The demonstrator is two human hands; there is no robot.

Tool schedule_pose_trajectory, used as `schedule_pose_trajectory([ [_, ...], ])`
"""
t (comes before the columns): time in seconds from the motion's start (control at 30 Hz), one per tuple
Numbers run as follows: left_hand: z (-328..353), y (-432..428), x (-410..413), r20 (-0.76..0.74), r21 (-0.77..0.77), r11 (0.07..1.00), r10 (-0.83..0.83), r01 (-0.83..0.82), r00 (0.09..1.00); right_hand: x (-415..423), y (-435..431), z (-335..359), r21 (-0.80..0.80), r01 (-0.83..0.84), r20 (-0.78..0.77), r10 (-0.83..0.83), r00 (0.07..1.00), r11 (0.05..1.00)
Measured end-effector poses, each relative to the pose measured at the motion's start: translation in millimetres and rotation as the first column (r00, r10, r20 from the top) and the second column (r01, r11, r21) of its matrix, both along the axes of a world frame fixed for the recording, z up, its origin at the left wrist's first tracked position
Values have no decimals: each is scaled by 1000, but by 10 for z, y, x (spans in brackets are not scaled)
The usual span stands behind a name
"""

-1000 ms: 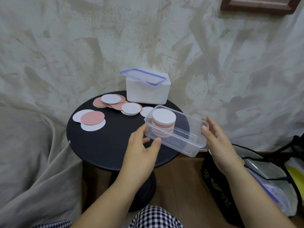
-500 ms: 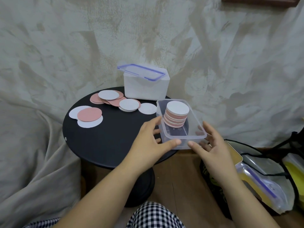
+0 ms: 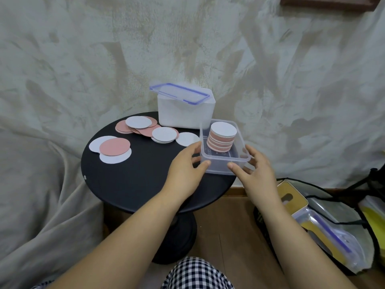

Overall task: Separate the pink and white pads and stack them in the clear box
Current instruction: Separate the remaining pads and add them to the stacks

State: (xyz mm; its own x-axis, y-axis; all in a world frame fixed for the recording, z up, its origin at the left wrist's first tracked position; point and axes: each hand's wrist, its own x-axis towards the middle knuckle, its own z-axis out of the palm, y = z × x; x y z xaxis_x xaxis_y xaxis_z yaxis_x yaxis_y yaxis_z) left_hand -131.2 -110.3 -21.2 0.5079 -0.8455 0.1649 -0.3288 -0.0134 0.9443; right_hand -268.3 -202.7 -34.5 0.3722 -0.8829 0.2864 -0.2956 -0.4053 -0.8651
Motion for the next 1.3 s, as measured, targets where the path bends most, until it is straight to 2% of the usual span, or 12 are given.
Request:
schedule_pose_trajectory([
  [0.1, -19, 55, 50, 3, 26, 1000, 2, -2, 1000, -51, 41, -13, 40, 17, 11, -18, 1000, 999],
  [0.23, 0, 245, 209, 68, 33, 993, 110, -112, 992, -149, 320, -106, 156, 138, 149, -161, 976, 978],
  [0.3, 21, 362, 291, 59, 18, 989, 144, -145, 988, -140, 529, -163, 161, 114, 187, -144, 972, 980],
  [0.4, 43, 531, 412, 80, 19, 987, 158, -160, 984, -32, 820, -154, 109, 6, 168, -24, 986, 994],
  [0.53, 42, 720, 670, 220, 21, 974, 214, -224, 952, 313, 997, 38, -47, -214, 42, 216, 976, 976],
  [0.67, -12, 834, 1099, 425, 24, 949, 276, -315, 862, 889, 897, 162, -133, -398, -223, 364, 904, 908],
  [0.83, -128, 880, 1598, 570, 188, 892, 242, -411, 785, 1650, 459, 124, -138, -394, -520, 272, 810, 909],
  [1.0, -127, 781, 1723, 603, 343, 855, 116, -388, 789, 2089, 114, 44, -213, -346, -697, 106, 709, 914],
  [1.1, -164, 751, 1721, 648, 368, 870, 15, -329, 762, 2136, 65, -42, -199, -382, -764, 102, 637, 902],
  [1.3, -226, 826, 1497, 679, 356, 915, -112, -192, 726, 1772, 206, -72, -201, -475, -769, 162, 618, 857],
])
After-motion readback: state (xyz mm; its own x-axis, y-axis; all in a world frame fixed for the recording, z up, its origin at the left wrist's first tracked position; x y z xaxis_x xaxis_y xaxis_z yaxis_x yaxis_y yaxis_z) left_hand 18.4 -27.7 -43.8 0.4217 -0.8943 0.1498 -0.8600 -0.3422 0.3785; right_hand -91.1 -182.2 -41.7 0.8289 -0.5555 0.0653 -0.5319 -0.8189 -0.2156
